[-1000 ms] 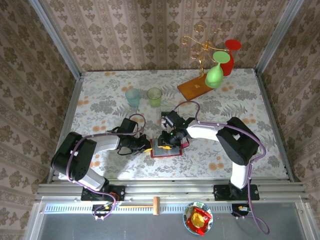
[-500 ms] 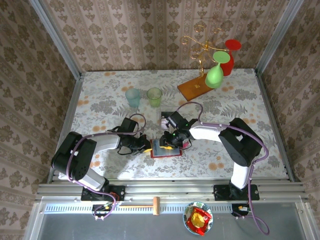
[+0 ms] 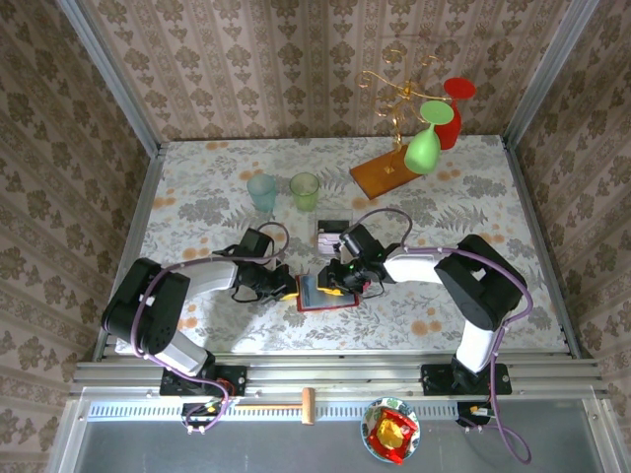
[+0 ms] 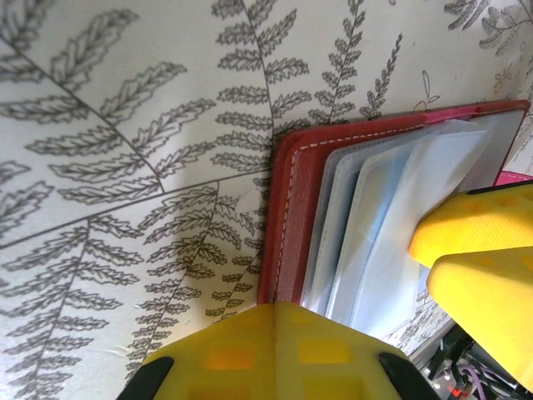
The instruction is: Take the credit cards out of the card holder
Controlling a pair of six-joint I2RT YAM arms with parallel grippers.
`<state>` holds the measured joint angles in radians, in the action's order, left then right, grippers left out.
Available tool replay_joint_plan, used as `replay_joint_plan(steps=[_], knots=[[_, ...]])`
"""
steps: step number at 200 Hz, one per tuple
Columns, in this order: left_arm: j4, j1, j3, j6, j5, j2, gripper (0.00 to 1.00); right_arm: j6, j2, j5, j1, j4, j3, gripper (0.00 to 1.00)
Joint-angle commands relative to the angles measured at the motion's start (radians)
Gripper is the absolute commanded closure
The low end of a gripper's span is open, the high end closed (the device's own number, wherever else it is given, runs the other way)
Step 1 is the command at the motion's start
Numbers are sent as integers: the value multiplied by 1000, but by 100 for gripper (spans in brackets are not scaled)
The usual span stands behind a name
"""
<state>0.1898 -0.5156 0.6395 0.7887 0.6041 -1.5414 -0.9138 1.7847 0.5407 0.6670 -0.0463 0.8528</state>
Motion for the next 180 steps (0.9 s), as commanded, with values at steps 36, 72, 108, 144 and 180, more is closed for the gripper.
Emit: replay_joint_plan(steps=[36,72,108,144,180], knots=[[77,-23,85,13,-41,89,85,-83,-1,69,-24,-193,-94,69],[49,-71,117,54,-47,66,77,-102,10,92,-37,-250,-122,69],[16,-92,112,79,-56,25,72,-100,16,110,-49,-263,-129,69],[-20,-95,99,102,-56,-6,70,-100,24,122,-53,-264,-129,69],[-59,-104,100,118,-23,-58,71,-97,33,131,-55,-266,-129,69]])
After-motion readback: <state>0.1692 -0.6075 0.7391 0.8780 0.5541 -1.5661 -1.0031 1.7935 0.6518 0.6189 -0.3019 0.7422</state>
